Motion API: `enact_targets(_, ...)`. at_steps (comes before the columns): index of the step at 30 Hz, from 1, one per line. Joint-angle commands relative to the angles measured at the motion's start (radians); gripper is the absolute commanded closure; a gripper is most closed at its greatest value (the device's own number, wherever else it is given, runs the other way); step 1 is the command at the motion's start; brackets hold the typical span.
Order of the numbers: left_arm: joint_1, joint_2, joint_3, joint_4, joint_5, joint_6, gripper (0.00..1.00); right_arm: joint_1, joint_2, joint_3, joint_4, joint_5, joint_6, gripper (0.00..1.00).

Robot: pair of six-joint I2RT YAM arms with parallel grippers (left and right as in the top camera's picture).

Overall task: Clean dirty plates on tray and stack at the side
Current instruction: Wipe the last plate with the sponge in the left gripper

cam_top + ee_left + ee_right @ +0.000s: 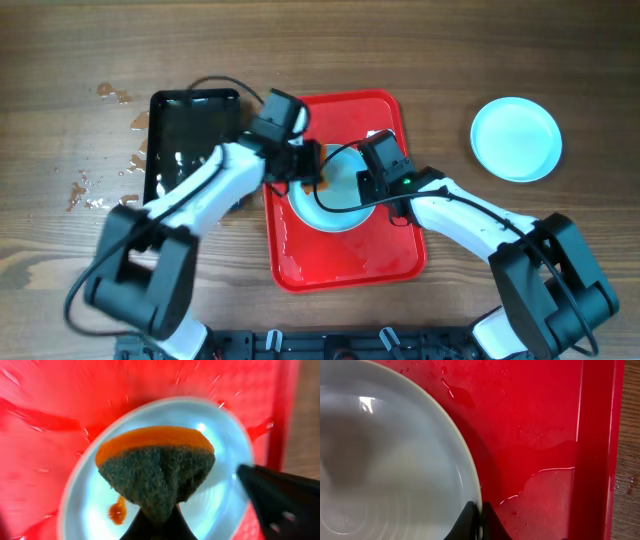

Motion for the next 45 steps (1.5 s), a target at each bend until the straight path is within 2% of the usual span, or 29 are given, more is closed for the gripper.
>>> enact_targets(1, -0.044, 0.095, 0.015, 0.007, -0.014, -0.097, 0.96, -0.002, 0.027, 0.004, -0.006, -0.010, -0.002, 0.96)
enact_targets(6, -0.044, 0.201, 0.015, -0.023, -0.015, -0.096, 0.96, -0.002, 0.027, 0.004, -0.007, -0.012, -0.002, 0.96)
enact_targets(9, -0.017, 0.220, 0.015, -0.067, -0.090, -0.096, 0.96, -0.002, 0.027, 0.004, -0.026, -0.014, -0.002, 0.96)
enact_targets(10, -0.006, 0.220, 0.015, -0.077, -0.130, -0.096, 0.96, -0.002, 0.027, 0.004, -0.029, -0.018, 0.000, 0.96)
enact_targets(13, 0.000, 0.224, 0.015, -0.116, -0.404, -0.052, 0.96, -0.002, 0.027, 0.004, -0.029, -0.029, 0.000, 0.96)
enact_targets(17, -0.002, 0.224, 0.015, -0.125, -0.581, -0.006, 0.96, -0.002, 0.027, 0.004, -0.032, -0.028, 0.000, 0.96)
enact_targets(21, 0.000, 0.220, 0.022, -0.157, -0.583, 0.013, 0.96, -0.002, 0.028, 0.003, -0.053, 0.007, 0.054, 0.96)
enact_targets(27, 0.011, 0.161, 0.188, -0.283, -0.582, 0.010, 0.96, -0.002, 0.028, 0.004, -0.085, 0.041, 0.109, 0.96)
enact_targets(35, 0.060, 0.044, 0.202, -0.316, -0.569, -0.013, 0.96, -0.002, 0.028, 0.003, -0.097, 0.041, 0.109, 0.96)
enact_targets(39, 0.189, -0.082, 0.202, -0.343, -0.469, -0.011, 0.96, -0.002, 0.028, 0.003, -0.103, 0.041, 0.103, 0.96)
enact_targets(41, 0.209, -0.087, 0.202, -0.333, -0.337, 0.026, 0.96, -0.002, 0.027, 0.004, -0.099, 0.041, 0.101, 0.96)
enact_targets(43, 0.178, -0.085, 0.197, -0.327, -0.270, 0.024, 0.96, -0.002, 0.028, 0.004, -0.098, 0.040, 0.103, 0.96)
enact_targets(45, 0.102, -0.085, 0.180, -0.272, -0.277, 0.021, 0.96, -0.002, 0.028, 0.004, -0.095, 0.041, 0.103, 0.96)
